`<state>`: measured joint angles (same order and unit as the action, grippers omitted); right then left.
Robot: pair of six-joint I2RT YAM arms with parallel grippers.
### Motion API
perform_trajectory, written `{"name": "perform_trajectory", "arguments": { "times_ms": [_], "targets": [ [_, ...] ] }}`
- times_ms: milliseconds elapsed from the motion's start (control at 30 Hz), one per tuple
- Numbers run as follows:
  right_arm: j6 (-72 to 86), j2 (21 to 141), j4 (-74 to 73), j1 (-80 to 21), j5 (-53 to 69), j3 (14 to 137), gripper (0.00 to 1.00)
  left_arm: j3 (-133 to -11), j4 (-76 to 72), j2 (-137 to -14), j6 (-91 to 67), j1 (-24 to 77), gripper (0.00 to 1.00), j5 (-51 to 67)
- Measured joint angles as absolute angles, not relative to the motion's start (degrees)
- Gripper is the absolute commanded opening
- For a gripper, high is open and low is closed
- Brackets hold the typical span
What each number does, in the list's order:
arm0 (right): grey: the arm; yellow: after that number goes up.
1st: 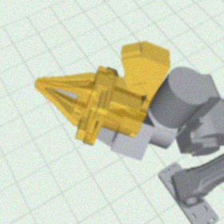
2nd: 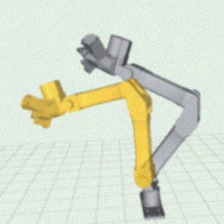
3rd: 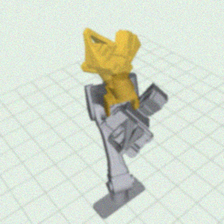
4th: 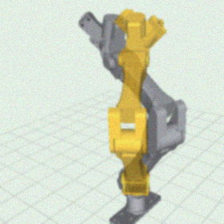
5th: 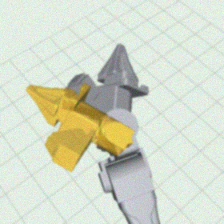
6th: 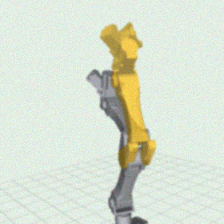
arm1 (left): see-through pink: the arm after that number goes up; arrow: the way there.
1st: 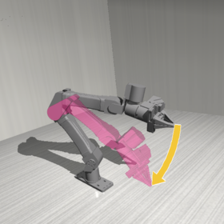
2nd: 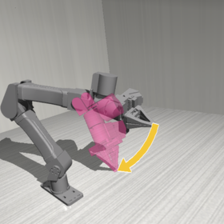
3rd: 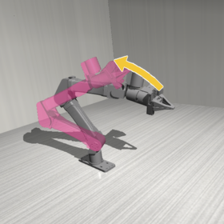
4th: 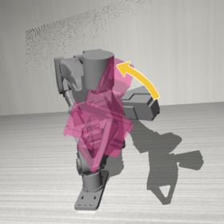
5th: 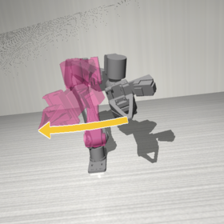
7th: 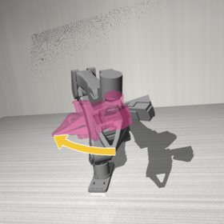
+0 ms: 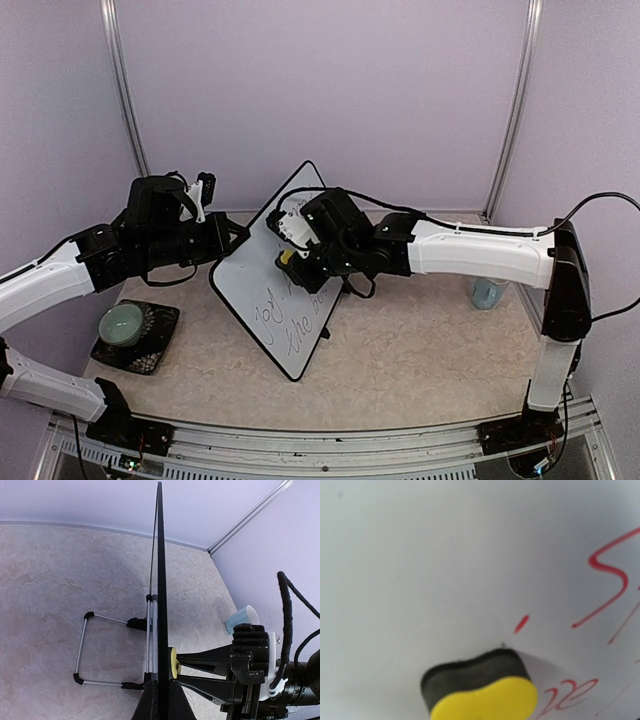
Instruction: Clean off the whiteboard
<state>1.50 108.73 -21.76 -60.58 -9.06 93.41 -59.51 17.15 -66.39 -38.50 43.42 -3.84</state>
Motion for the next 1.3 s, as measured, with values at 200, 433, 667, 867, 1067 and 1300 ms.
{"name": "perform_trajectory", "arguments": {
  "times_ms": [200, 433, 667, 867, 1067, 1300],
  "targets": [
    [1.02, 109.86, -25.1, -60.8, -9.17, 98.0, 0.0, -59.51, 17.02, -66.39, -38.5, 43.44, 0.0, -3.73],
    [-0.49, 112.53, -26.04, -61.12, -10.59, 107.09, 0.0, -59.51, 16.97, -66.39, -38.5, 43.44, 0.0, -3.66],
    [-1.3, 113.51, -25.28, -60.99, -11.57, 108.51, 0.0, -59.46, 17.04, -66.37, -38.5, 43.42, 0.0, -3.9],
    [-0.93, 111.55, -20.97, -60.05, -11.73, 101.14, 0.0, -58.92, 16.99, -65.89, -38.48, 43.42, 0.0, -4.23],
    [-0.4, 110.13, -20.67, -58.96, -11.84, 93.67, 0.0, -58.52, 16.82, -65.52, -38.48, 43.42, 0.0, -4.32],
    [-0.38, 109.93, -21.15, -58.74, -11.79, 92.97, 0.0, -58.48, 16.73, -65.47, -38.52, 43.42, 0.0, -4.27]
  ]
}}
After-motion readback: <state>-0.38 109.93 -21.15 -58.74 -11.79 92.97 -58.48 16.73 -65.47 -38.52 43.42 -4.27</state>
